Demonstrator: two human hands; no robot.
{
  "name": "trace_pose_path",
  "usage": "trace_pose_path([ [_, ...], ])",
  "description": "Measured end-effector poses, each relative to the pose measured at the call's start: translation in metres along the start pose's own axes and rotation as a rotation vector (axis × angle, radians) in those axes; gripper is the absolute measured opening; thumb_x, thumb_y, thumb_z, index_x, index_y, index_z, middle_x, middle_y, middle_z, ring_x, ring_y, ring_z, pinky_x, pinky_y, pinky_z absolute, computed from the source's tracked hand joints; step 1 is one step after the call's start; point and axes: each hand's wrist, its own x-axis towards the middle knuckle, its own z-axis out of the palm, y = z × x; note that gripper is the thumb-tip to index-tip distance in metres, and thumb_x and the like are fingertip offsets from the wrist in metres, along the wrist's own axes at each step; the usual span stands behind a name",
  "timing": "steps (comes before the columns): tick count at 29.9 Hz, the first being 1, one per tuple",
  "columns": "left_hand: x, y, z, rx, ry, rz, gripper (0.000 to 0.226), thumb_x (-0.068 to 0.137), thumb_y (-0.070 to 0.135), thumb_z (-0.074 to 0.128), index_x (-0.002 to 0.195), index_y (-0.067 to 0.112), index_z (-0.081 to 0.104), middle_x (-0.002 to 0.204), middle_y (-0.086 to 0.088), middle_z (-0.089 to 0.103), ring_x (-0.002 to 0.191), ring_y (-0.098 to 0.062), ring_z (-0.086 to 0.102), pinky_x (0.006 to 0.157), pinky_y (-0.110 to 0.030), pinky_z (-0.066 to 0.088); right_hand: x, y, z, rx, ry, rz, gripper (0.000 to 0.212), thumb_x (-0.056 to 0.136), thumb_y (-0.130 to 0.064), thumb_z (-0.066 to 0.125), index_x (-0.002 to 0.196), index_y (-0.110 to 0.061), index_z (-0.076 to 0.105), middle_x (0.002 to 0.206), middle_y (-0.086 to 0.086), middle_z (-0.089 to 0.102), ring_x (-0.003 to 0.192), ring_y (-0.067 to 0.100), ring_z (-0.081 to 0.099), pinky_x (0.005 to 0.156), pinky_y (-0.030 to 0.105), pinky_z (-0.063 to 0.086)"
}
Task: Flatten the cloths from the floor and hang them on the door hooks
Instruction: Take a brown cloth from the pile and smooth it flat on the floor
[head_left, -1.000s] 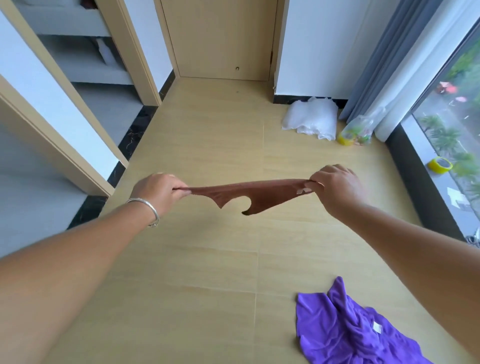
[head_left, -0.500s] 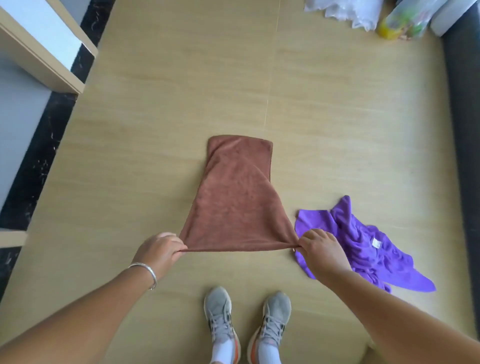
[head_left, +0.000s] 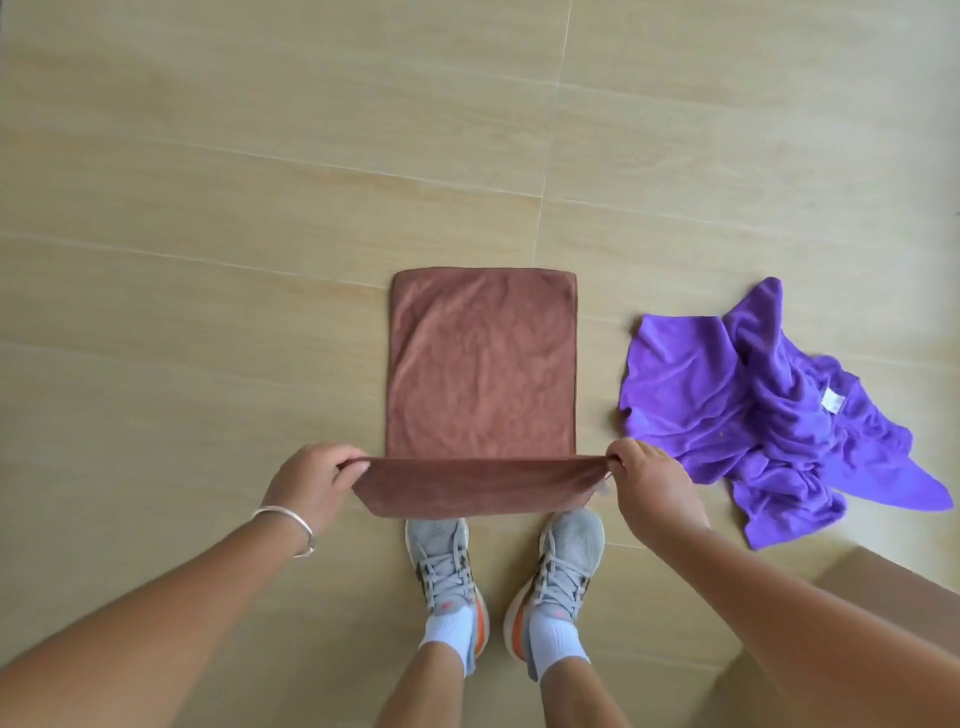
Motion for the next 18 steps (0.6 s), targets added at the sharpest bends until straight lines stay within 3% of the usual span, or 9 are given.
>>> trace_pose_path([
  [4,0.081,-0.001,0.006,-0.161,0.171,-0.096,0.005,0.081,0.019,0.074,0.085,0.016,0.074,0.083,0.0,0.072,0.077,-0.019,0.063,0.069,-0.025,0.043,0.075,-0.001,0.007,0.154,0.14,0.095,0.011,0.096,-0.023,0.05,0.096,-0.017,0.058,0.085,0.01,0.066,0.079,0.034,0.059,0.066,0.039,0.045],
  [8,0.18,0.001,0.005,-0.353,0.285,-0.086,0.005,0.082,0.02,0.074,0.087,0.02,0.071,0.08,0.002,0.069,0.073,-0.011,0.062,0.064,-0.008,0.043,0.174,0.002,0.005,0.27,0.281,0.128,0.012,0.095,-0.03,0.051,0.098,-0.026,0.063,0.086,0.003,0.067,0.082,0.028,0.059,0.064,0.032,0.039],
  [12,0.279,-0.001,0.012,-0.447,0.293,-0.084,0.009,0.085,0.016,0.069,0.089,0.023,0.068,0.089,-0.003,0.069,0.077,-0.01,0.063,0.073,-0.019,0.046,0.273,0.012,0.011,0.282,0.373,0.147,0.016,0.093,-0.032,0.054,0.1,-0.027,0.066,0.093,0.001,0.068,0.086,0.023,0.058,0.065,0.03,0.036],
  [15,0.341,-0.006,0.025,-0.369,0.326,-0.067,0.007,0.085,0.02,0.068,0.088,0.027,0.066,0.088,0.0,0.07,0.075,-0.015,0.061,0.07,-0.023,0.044,0.335,0.025,0.027,0.217,0.407,0.12,0.017,0.092,-0.031,0.056,0.101,-0.023,0.068,0.098,0.003,0.069,0.089,0.024,0.057,0.07,0.032,0.038],
  [18,0.374,-0.012,0.04,-0.054,0.55,-0.008,0.006,0.081,0.037,0.066,0.081,0.033,0.06,0.069,0.013,0.06,0.067,-0.019,0.054,0.062,-0.028,0.038,0.372,0.041,0.043,0.084,0.555,-0.012,0.013,0.09,-0.03,0.058,0.094,-0.021,0.067,0.094,0.005,0.069,0.092,0.029,0.055,0.077,0.038,0.039],
])
